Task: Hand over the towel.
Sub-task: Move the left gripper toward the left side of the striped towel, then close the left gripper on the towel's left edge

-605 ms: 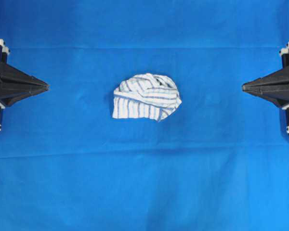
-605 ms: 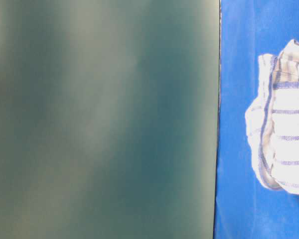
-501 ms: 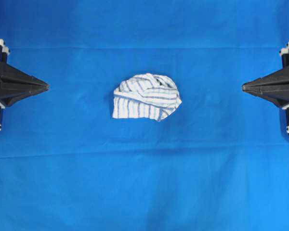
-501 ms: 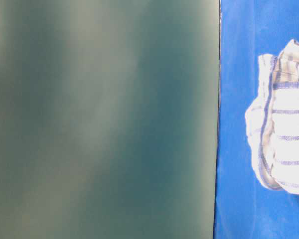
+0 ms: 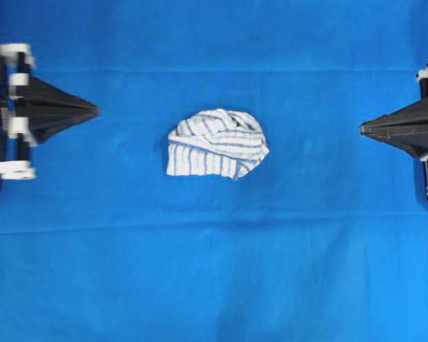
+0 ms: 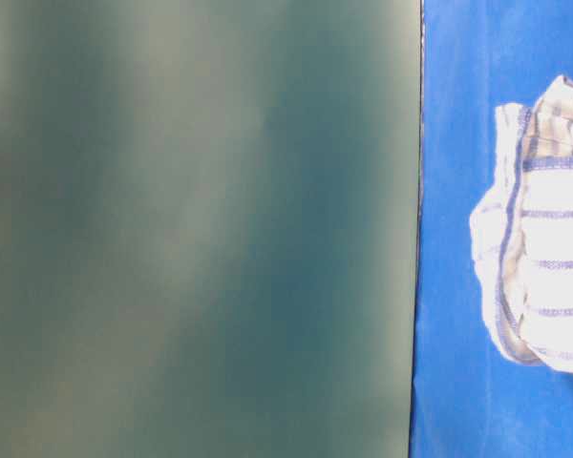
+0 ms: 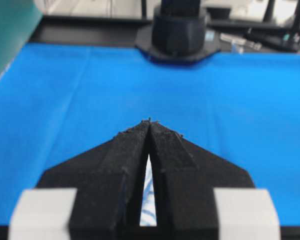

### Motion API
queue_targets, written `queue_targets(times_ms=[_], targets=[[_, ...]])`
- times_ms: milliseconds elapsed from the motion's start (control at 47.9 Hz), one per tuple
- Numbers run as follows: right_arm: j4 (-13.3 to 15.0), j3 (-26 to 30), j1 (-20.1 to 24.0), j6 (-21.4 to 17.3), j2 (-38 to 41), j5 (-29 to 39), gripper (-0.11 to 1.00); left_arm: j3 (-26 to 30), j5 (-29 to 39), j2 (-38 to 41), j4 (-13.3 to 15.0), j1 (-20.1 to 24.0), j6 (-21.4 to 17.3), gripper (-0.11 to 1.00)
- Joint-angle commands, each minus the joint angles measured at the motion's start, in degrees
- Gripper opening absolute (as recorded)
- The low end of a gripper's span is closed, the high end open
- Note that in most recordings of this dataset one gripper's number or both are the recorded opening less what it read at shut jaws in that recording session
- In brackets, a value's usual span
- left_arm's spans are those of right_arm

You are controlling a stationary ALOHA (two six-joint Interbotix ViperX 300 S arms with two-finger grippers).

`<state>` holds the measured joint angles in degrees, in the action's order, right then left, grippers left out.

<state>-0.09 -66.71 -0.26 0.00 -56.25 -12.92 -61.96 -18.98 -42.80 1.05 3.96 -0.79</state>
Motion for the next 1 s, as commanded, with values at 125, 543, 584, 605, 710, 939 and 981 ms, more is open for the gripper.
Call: queue_targets(times_ms=[125,543,584,605,710,939,981], targets=[[0.0,1.2,-0.4,-0.2,0.4,0.0,0.00,5.8,0.4,12.6,0.2,2.7,0.2,0.36],[-0.8,1.0,-0.4,-0.8,1.2,1.1,0.00,16.5,9.8,40.4,0.1,1.8,1.1,0.93],[-0.9,0.9,-0.4,-0.8,1.3,1.1,0.00,17.3,10.2,42.2,0.1,1.8,1.1,0.93],[-1.0,0.9,-0.4,-0.8,1.4,1.1,0.00,17.7,10.4,43.0,0.1,1.8,1.1,0.93],[-0.9,0.8,-0.4,-0.8,2.0,1.1,0.00,19.0,10.5,46.8,0.1,1.8,1.1,0.94],[-0.9,0.6,-0.4,-0.8,2.7,1.1,0.00,19.5,10.4,49.3,0.2,1.7,0.5,0.93],[-0.9,0.6,-0.4,-0.8,2.7,1.1,0.00,19.5,10.6,49.3,0.1,1.6,0.3,0.92]])
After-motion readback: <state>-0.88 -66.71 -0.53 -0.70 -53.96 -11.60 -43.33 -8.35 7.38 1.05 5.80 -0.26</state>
